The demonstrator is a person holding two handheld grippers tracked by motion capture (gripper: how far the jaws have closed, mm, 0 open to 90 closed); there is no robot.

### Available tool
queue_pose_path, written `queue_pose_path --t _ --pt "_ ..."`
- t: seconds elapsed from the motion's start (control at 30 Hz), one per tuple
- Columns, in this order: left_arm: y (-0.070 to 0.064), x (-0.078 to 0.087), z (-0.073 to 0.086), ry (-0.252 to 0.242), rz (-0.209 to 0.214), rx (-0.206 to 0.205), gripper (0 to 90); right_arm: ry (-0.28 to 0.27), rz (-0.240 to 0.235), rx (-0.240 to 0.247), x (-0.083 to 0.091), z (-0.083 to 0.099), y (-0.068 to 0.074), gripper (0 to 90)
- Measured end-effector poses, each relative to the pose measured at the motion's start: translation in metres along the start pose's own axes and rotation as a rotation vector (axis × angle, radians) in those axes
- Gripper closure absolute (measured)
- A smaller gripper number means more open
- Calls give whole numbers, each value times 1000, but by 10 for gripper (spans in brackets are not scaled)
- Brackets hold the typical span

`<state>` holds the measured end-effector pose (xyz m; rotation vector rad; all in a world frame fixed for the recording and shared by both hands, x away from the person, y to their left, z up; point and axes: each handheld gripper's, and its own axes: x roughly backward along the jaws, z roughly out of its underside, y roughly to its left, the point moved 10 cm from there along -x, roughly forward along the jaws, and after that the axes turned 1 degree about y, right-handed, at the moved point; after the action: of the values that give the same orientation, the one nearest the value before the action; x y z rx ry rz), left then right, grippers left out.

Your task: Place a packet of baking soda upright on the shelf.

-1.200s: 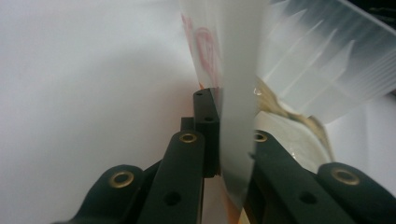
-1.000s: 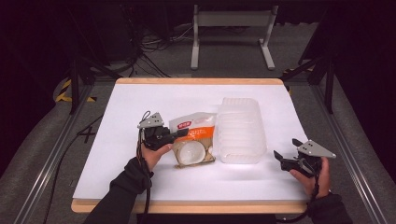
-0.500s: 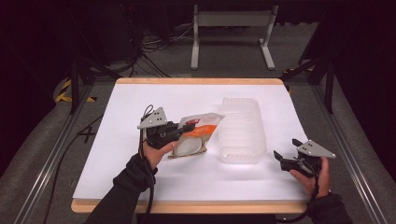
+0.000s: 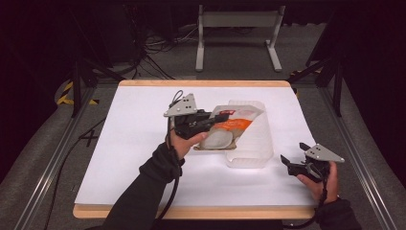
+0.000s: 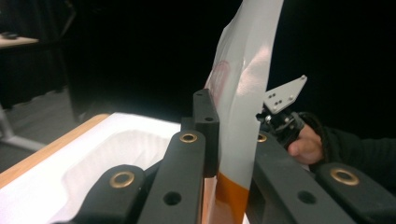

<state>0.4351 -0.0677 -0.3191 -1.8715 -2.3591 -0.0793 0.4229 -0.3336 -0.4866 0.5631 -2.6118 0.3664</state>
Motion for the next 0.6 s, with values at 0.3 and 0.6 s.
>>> queue_pose_path --t 0.3,0.6 --pt "-11 -56 -8 -23 78 -8 897 -3 -3 0 0 0 0 146" --pt "-16 -89 12 -52 134 47 897 -7 -10 3 1 0 0 145"
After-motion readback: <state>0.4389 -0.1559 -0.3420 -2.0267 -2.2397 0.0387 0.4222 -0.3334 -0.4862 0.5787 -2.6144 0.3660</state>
